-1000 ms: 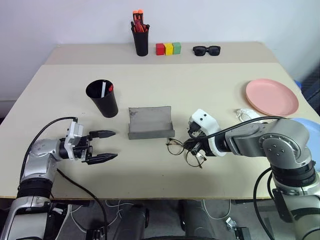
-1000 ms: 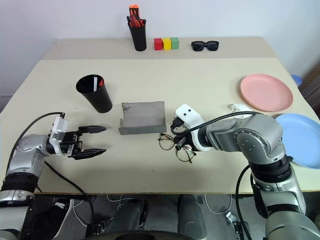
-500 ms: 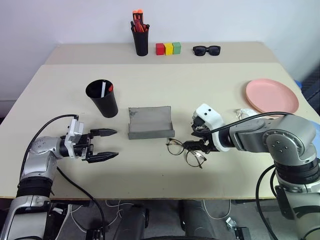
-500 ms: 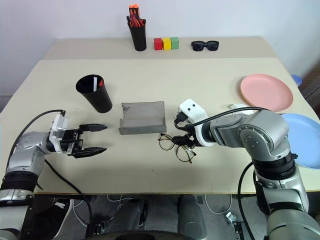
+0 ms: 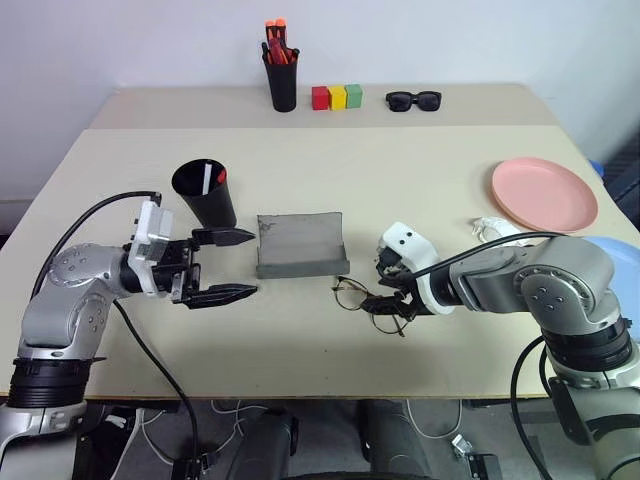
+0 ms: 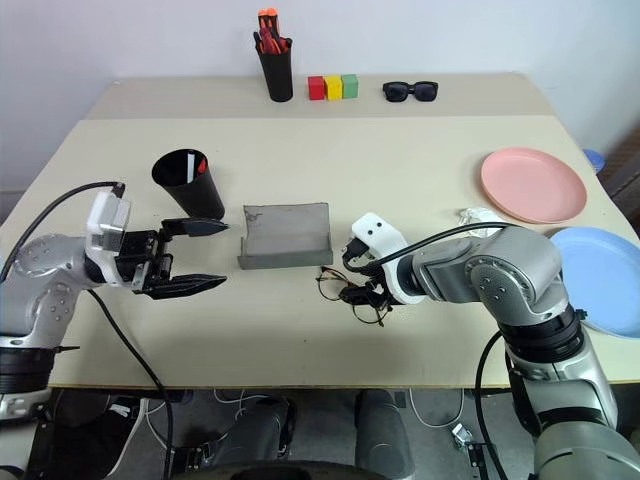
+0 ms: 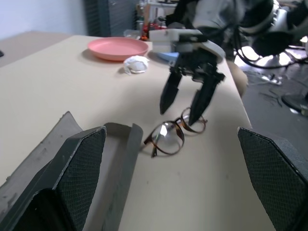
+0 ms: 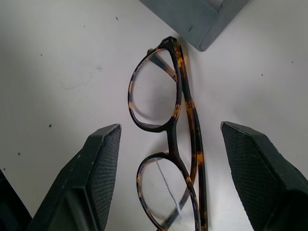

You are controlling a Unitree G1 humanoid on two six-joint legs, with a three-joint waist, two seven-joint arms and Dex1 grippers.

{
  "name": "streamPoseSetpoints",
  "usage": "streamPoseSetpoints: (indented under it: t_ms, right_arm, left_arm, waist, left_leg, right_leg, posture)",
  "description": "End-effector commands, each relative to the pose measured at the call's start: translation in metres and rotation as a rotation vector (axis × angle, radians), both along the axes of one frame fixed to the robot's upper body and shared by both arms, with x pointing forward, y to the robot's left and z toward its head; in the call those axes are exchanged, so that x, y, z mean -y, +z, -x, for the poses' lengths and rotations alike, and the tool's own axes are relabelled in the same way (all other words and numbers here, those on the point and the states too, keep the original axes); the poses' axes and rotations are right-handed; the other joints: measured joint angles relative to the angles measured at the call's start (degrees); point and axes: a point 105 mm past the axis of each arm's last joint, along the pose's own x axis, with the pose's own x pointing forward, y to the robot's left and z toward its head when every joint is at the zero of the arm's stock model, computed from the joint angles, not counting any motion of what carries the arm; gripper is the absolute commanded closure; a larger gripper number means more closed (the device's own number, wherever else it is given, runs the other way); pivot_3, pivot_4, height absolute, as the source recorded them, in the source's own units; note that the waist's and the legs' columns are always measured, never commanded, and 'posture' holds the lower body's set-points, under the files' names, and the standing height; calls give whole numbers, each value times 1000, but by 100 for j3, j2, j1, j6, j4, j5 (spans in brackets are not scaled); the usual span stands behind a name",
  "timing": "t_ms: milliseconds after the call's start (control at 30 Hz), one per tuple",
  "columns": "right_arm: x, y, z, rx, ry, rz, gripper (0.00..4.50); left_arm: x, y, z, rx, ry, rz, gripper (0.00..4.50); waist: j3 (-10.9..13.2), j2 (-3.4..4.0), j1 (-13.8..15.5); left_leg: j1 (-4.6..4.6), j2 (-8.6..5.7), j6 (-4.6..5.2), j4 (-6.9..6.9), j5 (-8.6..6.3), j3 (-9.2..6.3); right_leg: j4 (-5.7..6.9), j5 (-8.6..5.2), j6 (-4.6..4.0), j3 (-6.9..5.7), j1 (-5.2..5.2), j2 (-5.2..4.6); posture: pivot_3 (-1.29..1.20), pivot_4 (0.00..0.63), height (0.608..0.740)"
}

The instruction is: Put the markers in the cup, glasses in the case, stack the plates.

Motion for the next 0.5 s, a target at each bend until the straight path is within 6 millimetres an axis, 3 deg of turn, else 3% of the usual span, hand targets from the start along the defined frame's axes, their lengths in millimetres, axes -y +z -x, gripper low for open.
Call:
streamPoseSetpoints:
  t_ms: [33,200,500]
  right_arm:
    - [0,0,2,17,9,22,1927]
    - [1,-2,2,16,3,30,4443]
    - [1,5,3,28,18,13,4478]
  left_arm:
    - [16,20,1,36,-13,10,0]
    - [31,29,-3,32,-9,11,0]
    - [40,40,-7,17,-1,23,0]
  waist:
    - [0,0,1]
    - [0,0,-6]
    - [0,0,-2]
  left_leg:
    - [0,0,0,0,0,0]
    - [-1,-2,0,0,0,1]
    - [-1,0,0,-2,0,1]
  right_leg:
    - [0,0,0,0,0,0]
    - [-2,0,0,0,0,0]
    - [-4,0,0,1,0,6]
  posture:
    - [0,150,740]
    - [0,150,740]
    - [0,150,740]
